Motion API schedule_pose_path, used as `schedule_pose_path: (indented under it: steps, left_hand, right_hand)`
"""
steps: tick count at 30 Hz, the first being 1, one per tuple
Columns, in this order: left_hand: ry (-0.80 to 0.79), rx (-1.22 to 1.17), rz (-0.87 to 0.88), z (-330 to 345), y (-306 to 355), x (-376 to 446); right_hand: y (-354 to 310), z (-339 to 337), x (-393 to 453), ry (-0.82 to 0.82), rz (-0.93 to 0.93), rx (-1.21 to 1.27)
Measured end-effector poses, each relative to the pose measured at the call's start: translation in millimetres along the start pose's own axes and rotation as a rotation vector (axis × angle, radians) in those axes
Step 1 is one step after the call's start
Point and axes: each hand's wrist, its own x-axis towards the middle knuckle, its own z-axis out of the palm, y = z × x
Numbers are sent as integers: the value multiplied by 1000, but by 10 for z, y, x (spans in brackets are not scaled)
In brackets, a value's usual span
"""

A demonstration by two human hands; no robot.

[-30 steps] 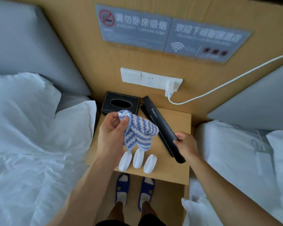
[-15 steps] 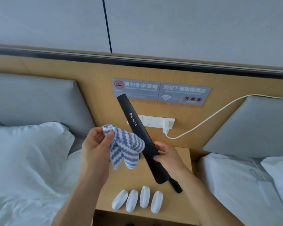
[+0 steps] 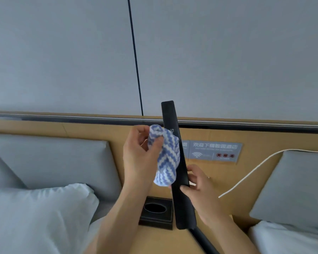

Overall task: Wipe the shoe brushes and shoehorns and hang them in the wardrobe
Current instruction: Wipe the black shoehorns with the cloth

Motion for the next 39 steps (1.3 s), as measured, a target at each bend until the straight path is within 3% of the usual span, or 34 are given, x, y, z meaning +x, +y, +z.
schedule_pose_path:
  steps: [6,11,17,25,32,39]
  left_hand:
    - [-167,401,418,309,60,6]
    - [-241,578,750,400,-17,14]
    - [-301,657,746,451,-93,29]
    - [-129,638,863,466,79,296]
    - [19,728,839,507,649,944]
    - [63,740,848,626,1052,1315]
  right_hand:
    - [-356,10,76,13,-52,171]
    - [-493,-27,147,152,-72,330]
    - [-541,-69,193,217,-187,386]
    - [-560,-79,193,149,-272,410]
    - [-603,-107,211,140,-279,288]
    - [-718,-149,276,152,-339,196]
